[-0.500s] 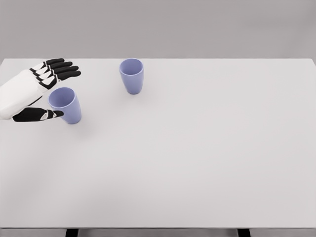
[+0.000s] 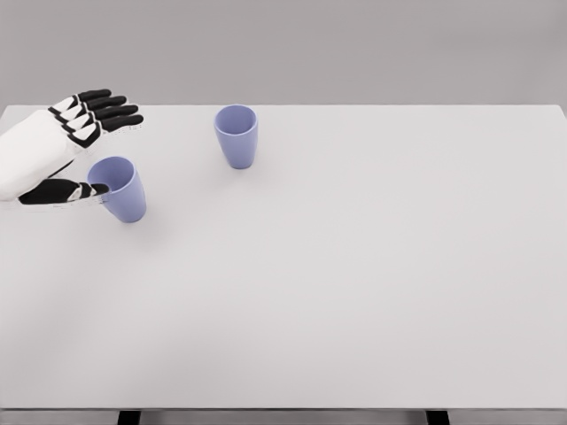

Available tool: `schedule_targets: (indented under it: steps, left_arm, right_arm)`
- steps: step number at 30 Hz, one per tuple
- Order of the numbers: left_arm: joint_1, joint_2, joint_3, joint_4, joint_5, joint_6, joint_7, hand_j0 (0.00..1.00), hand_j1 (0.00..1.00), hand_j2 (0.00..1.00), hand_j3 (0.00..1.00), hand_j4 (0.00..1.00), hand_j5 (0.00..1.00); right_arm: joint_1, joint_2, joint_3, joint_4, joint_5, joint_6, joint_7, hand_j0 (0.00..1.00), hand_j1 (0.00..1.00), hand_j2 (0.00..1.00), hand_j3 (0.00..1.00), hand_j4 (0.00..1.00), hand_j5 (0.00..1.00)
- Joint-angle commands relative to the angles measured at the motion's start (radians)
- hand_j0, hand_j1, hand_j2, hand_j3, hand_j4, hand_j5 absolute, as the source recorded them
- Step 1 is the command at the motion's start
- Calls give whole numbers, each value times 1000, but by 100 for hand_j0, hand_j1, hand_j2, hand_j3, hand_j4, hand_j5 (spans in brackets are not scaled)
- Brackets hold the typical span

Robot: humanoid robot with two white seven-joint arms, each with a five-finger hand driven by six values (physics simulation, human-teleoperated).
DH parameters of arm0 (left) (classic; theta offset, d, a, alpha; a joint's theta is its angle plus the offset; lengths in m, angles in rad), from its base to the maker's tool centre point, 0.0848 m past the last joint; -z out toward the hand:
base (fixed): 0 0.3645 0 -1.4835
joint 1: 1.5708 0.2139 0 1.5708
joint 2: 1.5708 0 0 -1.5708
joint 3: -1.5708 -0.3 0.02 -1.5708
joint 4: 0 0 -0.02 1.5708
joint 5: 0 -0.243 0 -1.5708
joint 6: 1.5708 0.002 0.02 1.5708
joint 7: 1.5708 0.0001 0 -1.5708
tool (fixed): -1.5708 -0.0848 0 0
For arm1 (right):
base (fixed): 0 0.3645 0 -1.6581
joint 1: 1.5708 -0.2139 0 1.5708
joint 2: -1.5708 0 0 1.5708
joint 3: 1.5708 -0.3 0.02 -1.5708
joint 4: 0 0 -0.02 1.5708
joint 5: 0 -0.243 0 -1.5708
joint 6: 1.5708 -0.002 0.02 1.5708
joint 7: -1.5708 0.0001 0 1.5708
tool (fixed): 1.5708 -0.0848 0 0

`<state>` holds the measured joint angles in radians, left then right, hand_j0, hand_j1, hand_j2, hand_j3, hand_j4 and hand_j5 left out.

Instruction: Place the right cup on the left cup with left arm

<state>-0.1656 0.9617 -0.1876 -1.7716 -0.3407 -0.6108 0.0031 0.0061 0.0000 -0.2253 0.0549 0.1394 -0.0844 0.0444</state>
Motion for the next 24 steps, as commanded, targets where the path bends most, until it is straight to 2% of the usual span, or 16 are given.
schedule_targets:
  steps: [1,2,4,5,6,7,9,12,13,14,16,17,18,20,23,24]
  left_arm:
    - [0,-9,-1,1,3,0,-6,100,100,100,100,100,100]
    - [-2,-6,-3,-2,5,0,-20,100,100,100,100,100,100]
    - [-52,-4,-4,-8,29,0,-219,100,100,100,100,100,100]
    - [-64,-8,-6,-8,52,0,-277,100,100,100,100,100,100]
    - [-87,-8,-6,-9,132,0,-400,100,100,100,100,100,100]
    - [-110,-6,-6,-8,169,0,-462,100,100,100,100,100,100]
    - [-207,-43,-22,-8,218,0,-614,100,100,100,100,100,100]
    - [-313,-61,-59,-9,325,60,-614,100,100,100,100,100,100]
    - [-394,-90,-98,-8,357,166,-614,100,100,100,100,100,100]
    - [-469,-144,-125,1,351,274,-614,100,100,100,100,100,100]
    - [-523,-210,-134,34,325,413,-614,100,100,100,100,100,100]
    - [-538,-216,-151,44,322,436,-614,100,100,100,100,100,100]
    - [-587,-241,-194,78,321,462,-614,100,100,100,100,100,100]
    - [-672,-288,-309,202,269,474,-614,100,100,100,100,100,100]
    - [-712,-331,-381,267,189,473,-614,100,100,100,100,100,100]
    - [-713,-337,-391,285,189,473,-614,100,100,100,100,100,100]
  right_arm:
    - [0,0,0,0,0,0,0,100,100,100,100,100,100]
    - [0,0,1,0,0,0,0,100,100,100,100,100,100]
    - [0,0,0,0,0,0,0,100,100,100,100,100,100]
    - [0,0,1,0,0,0,0,100,100,100,100,100,100]
    - [0,0,1,0,0,0,0,100,100,100,100,100,100]
    - [0,0,1,0,0,0,0,100,100,100,100,100,100]
    - [0,0,0,0,0,0,0,100,100,100,100,100,100]
    - [0,0,0,0,-1,0,0,100,100,100,100,100,100]
    - [0,0,1,0,0,0,0,100,100,100,100,100,100]
    - [0,0,1,0,0,0,0,100,100,100,100,100,100]
    - [0,0,1,0,0,0,0,100,100,100,100,100,100]
    - [0,0,1,0,0,0,0,100,100,100,100,100,100]
    - [0,0,0,0,0,0,0,100,100,100,100,100,100]
    - [0,0,1,0,-1,0,0,100,100,100,100,100,100]
    - [0,0,1,0,-1,0,0,100,100,100,100,100,100]
    - [0,0,0,0,-1,0,0,100,100,100,100,100,100]
